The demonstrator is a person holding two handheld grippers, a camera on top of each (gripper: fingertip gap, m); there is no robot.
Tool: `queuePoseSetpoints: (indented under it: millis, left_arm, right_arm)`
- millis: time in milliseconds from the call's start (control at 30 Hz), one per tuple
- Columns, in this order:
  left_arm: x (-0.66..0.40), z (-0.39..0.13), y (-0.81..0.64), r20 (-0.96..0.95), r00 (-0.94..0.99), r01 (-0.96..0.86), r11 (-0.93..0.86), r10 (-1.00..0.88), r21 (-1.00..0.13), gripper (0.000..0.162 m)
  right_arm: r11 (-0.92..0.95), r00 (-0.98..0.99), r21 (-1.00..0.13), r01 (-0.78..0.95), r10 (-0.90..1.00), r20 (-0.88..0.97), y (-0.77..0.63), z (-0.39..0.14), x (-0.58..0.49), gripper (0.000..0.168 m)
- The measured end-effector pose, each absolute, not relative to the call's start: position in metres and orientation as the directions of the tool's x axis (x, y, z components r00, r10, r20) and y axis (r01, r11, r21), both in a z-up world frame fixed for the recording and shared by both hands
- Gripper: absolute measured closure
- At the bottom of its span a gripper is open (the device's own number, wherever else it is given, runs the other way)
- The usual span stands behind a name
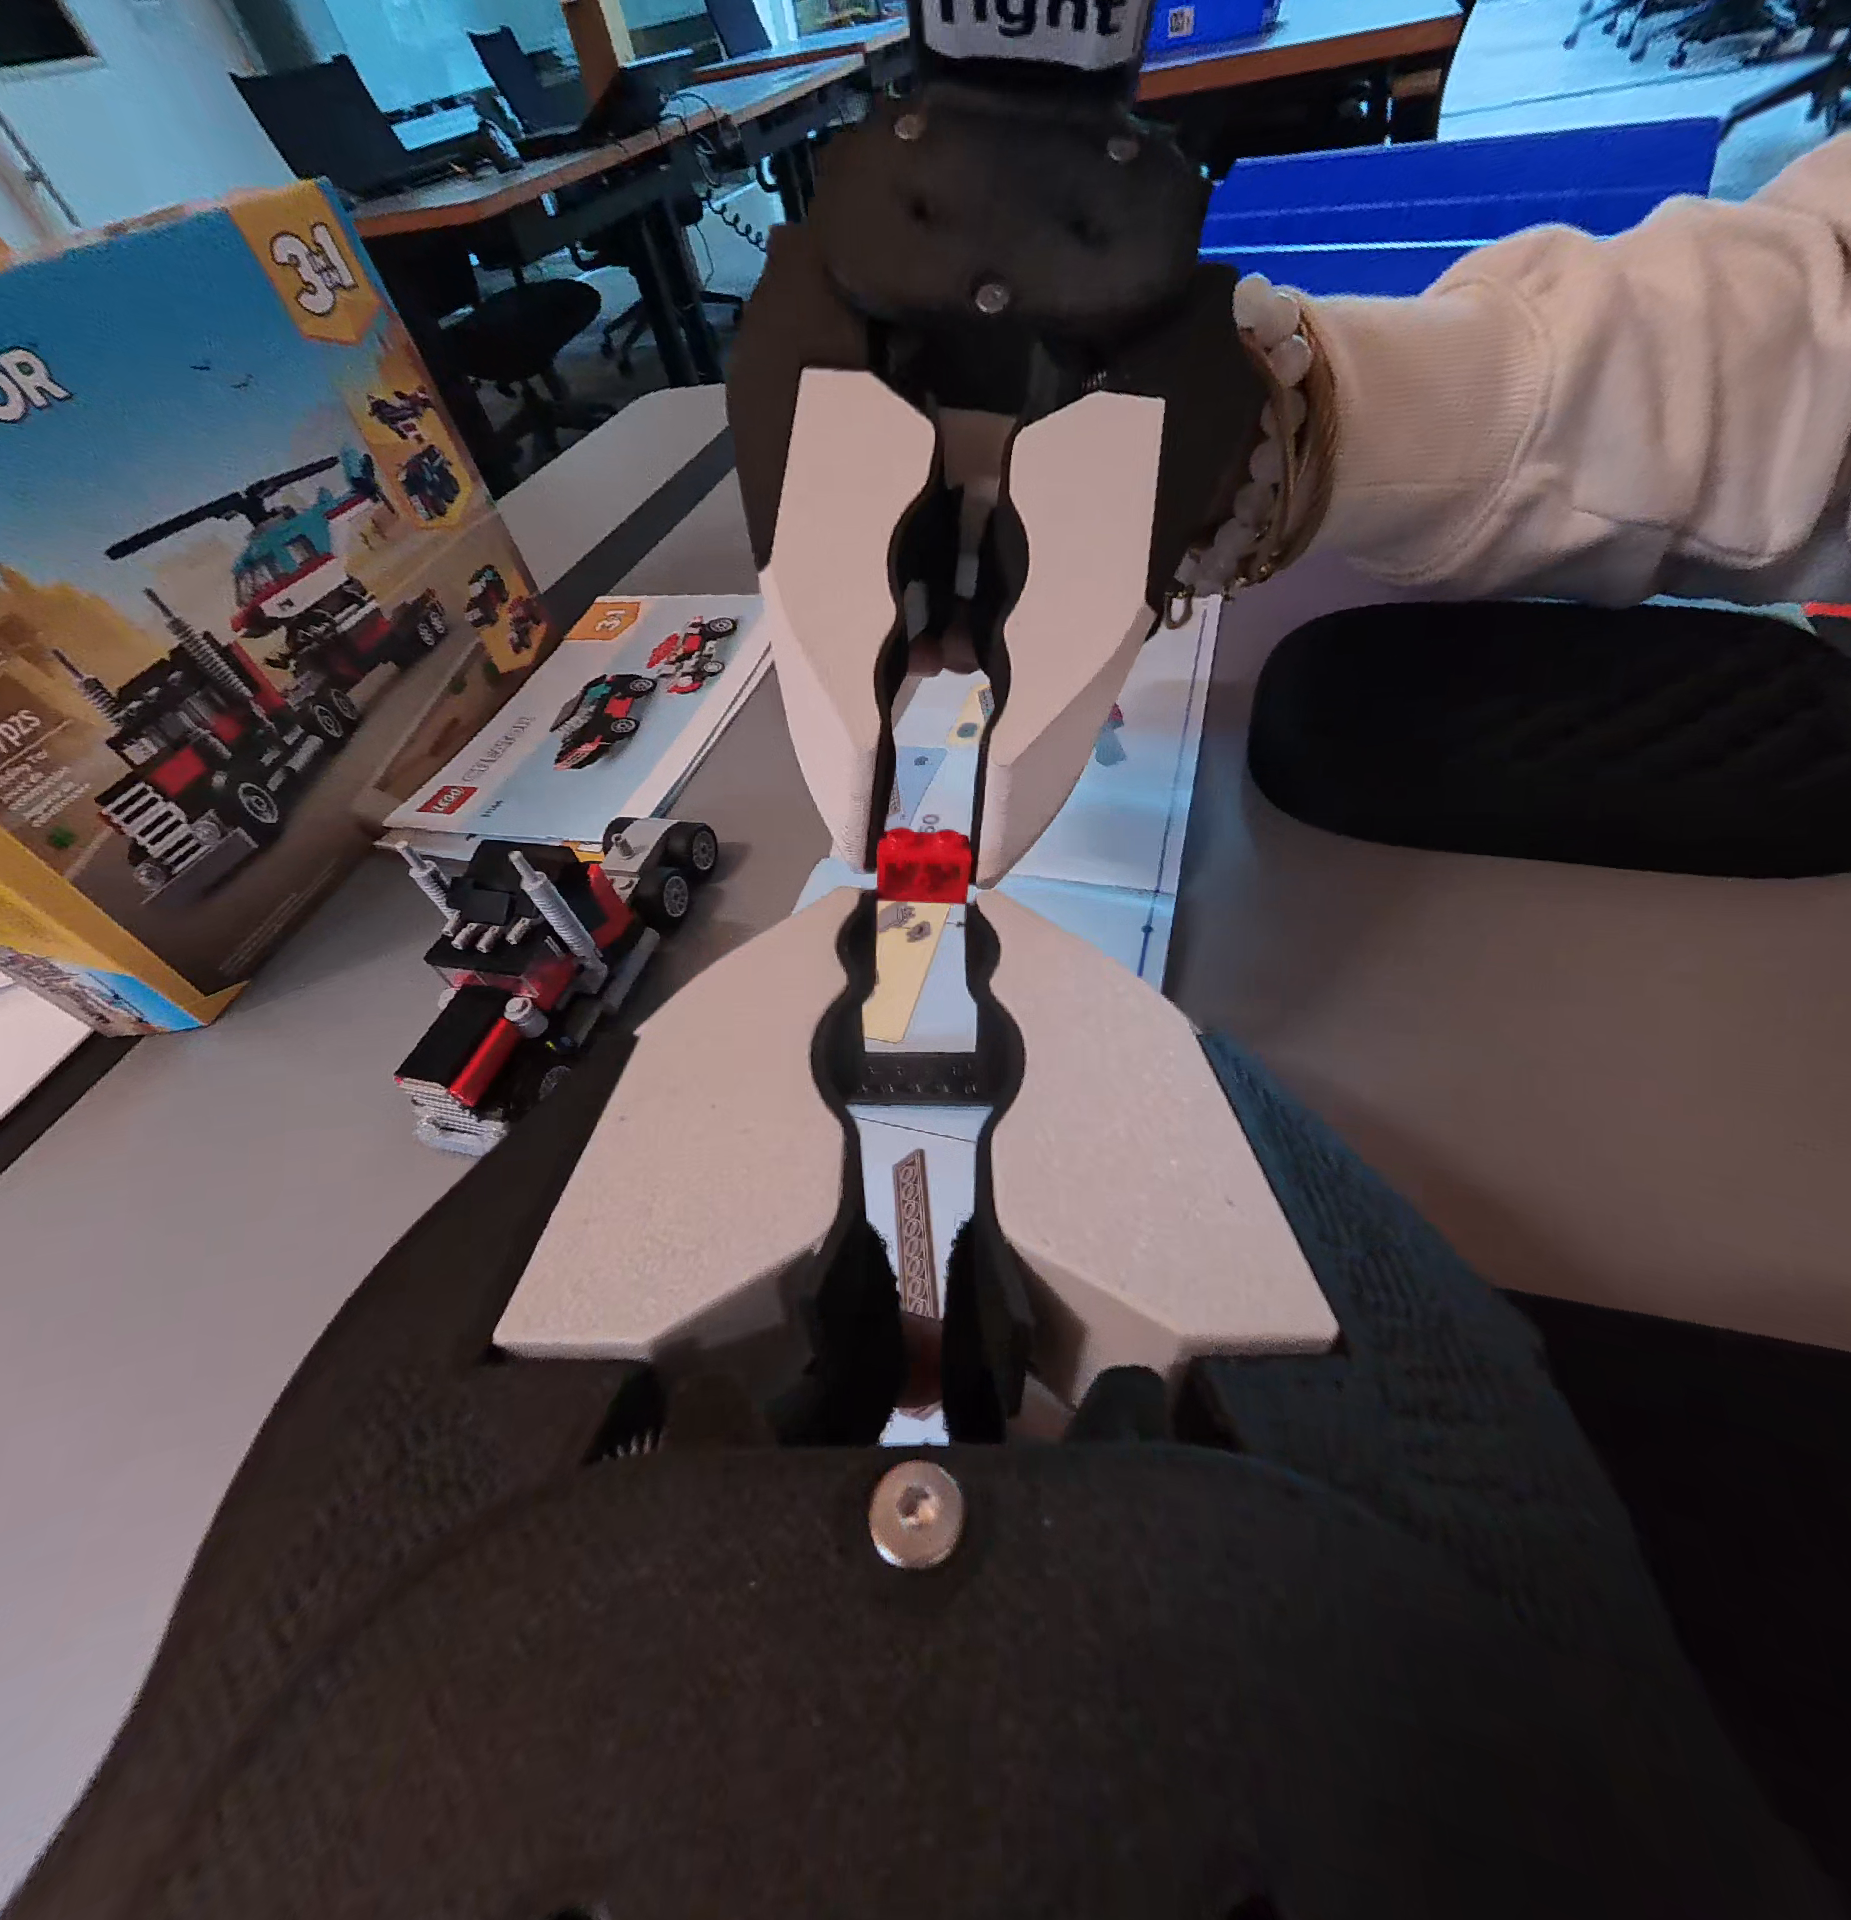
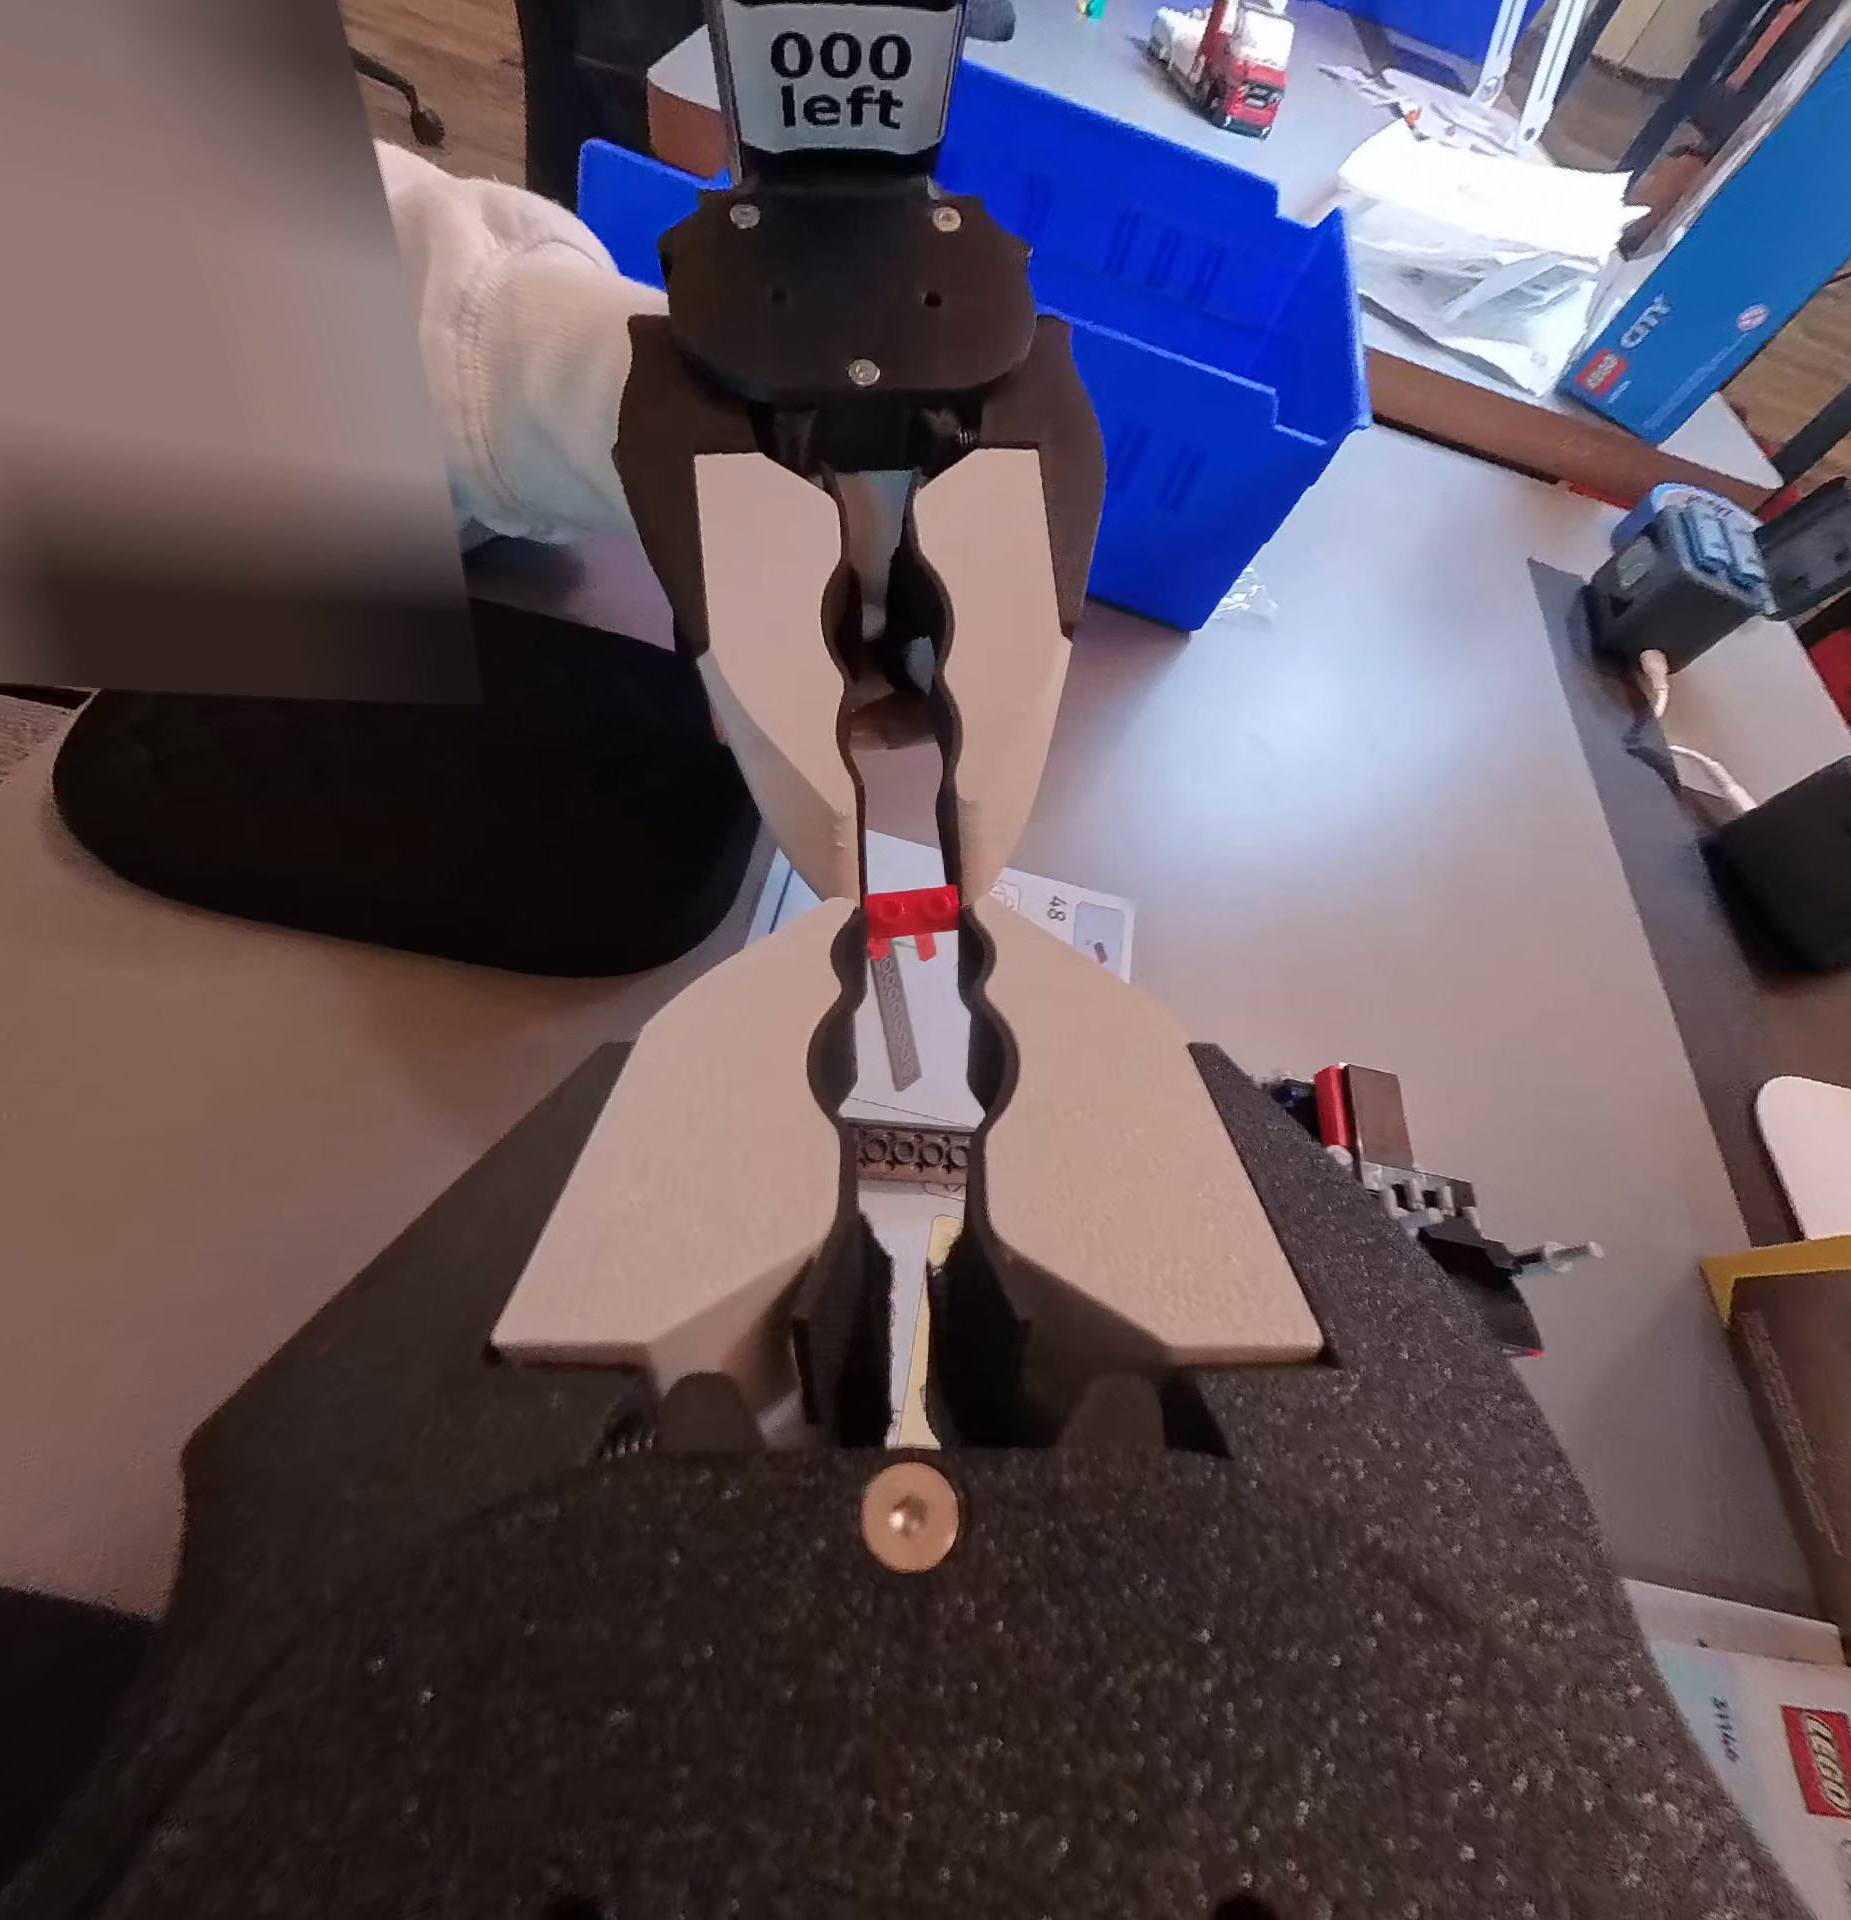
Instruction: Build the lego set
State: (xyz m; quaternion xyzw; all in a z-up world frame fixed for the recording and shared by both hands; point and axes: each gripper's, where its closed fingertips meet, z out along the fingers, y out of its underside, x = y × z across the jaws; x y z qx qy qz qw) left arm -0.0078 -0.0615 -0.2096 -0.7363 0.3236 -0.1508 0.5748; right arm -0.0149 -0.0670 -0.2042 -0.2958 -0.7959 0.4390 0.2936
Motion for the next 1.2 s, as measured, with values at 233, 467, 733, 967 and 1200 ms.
queuePoseSetpoints:
  millis: [233,467,733,967,1200]
  left_arm:
    - [-0.006,-0.224,-0.066,-0.162,0.721,-0.354,-0.158,-0.674,-0.922,0.145]
    - [-0.005,-0.246,-0.069,-0.101,0.709,-0.376,-0.253,-0.698,-0.892,0.145]
    - [-0.001,-0.288,-0.072,-0.012,0.701,-0.441,-0.420,-0.713,-0.793,0.145]
    - [-0.001,-0.284,-0.071,-0.024,0.714,-0.443,-0.425,-0.700,-0.789,0.145]
    - [-0.014,-0.246,-0.052,0.141,0.848,-0.078,-0.382,-0.512,-0.921,0.146]
  right_arm:
    - [0.432,-0.681,-0.870,0.238,0.713,0.168,-0.074,-0.216,-0.015,0.151]
    - [0.413,-0.696,-0.854,0.318,0.713,0.085,-0.072,-0.237,-0.009,0.151]
    - [0.429,-0.678,-0.795,0.430,0.734,0.030,-0.056,-0.271,0.006,0.159]
    - [0.377,-0.670,-0.839,0.391,0.742,0.021,-0.063,-0.264,0.003,0.153]
    - [0.089,-0.513,-0.921,0.379,0.849,-0.129,-0.056,-0.236,-0.014,0.151]
